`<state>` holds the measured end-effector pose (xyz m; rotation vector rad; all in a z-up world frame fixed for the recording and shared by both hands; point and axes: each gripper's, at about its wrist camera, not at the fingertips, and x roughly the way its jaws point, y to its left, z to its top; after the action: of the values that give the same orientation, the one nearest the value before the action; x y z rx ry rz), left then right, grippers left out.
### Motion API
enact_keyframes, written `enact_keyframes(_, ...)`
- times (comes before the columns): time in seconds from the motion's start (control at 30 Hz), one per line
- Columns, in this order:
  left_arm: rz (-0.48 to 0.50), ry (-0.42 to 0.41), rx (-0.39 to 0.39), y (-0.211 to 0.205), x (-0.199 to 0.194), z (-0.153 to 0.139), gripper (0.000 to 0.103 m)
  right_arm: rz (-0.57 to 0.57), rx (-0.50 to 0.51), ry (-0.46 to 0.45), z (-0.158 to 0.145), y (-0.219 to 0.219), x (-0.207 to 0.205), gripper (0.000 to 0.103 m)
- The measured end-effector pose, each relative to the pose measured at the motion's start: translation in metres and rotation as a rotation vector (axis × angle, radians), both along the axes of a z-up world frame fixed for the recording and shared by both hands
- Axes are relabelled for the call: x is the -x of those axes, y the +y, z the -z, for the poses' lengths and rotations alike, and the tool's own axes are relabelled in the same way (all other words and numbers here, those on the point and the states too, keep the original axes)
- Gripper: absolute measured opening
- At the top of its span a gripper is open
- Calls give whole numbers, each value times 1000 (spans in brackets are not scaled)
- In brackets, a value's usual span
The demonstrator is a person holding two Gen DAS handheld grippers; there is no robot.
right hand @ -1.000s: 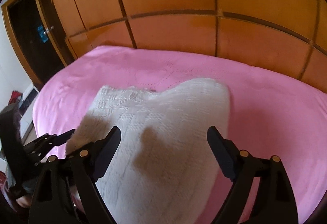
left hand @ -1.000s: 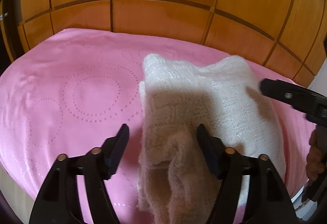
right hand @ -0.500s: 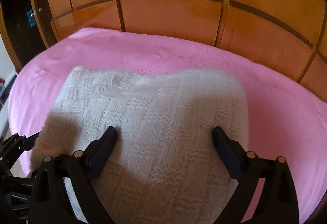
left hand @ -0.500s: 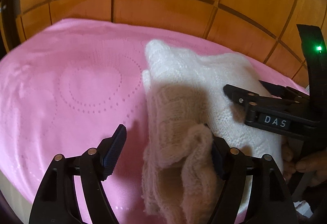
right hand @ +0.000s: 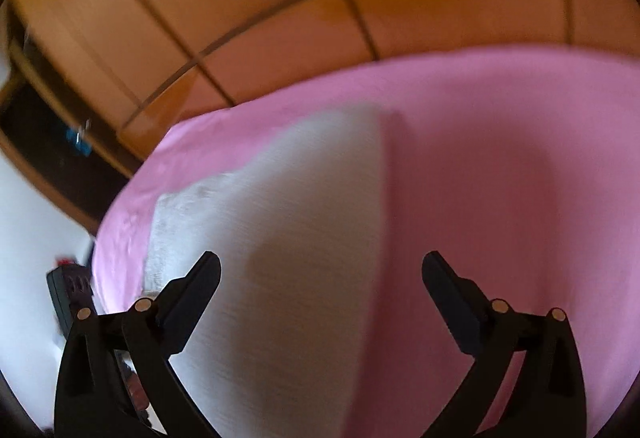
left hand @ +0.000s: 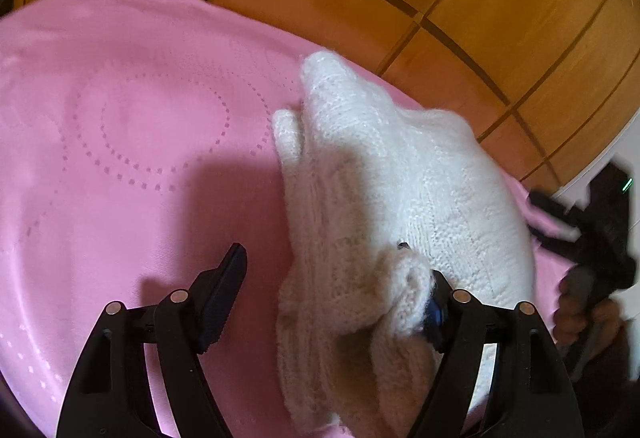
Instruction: Fold small clothes
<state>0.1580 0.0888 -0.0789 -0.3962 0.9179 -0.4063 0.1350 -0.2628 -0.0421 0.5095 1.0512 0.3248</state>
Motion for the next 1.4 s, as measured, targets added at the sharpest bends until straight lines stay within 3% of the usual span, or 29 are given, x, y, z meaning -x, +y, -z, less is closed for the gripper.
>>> enact_keyframes(0.1,-3,48,78,6,-5,4,76,-6,-96,44,18,-10,4,101)
enact_keyframes(0.27,17,42,84,5,-6,7,75,-76,-207,42,32,2,-4,100)
enact_keyframes(0.33,24,49,124,7,-8,11,74,-110,-243,53,37,11,-12,100)
enact_keyframes(0.4,28,55,160,8,-11,14,72,-153,-258,68,43,24,-23,100)
enact_keyframes(0.47,37,59,191,10,-12,17,62,-183,-255,81,46,35,-30,98)
enact_keyframes(0.57,65,81,285,11,-12,22,51,-202,-228,101,41,40,-33,79)
enact_keyframes(0.63,82,90,346,8,-9,25,46,-184,-219,89,32,40,-29,56)
enact_keyframes(0.77,131,60,348,-11,-3,11,41,-166,-172,20,3,31,-9,51)
enact_keyframes(0.97,275,67,365,-90,-17,-8,40,-49,-102,-84,-37,-27,20,50)
enact_keyframes(1.13,466,48,325,-212,-34,-32,40,160,-57,-136,-57,-123,57,50)
enact_keyframes(1.27,582,58,214,-304,-37,-37,40,316,-4,-101,-38,-190,79,53)
enact_keyframes(1.37,584,79,86,-357,-33,-27,40,437,19,20,4,-232,90,65)
enact_keyframes(1.4,589,43,29,-370,-27,-26,41,462,3,41,13,-239,94,70)
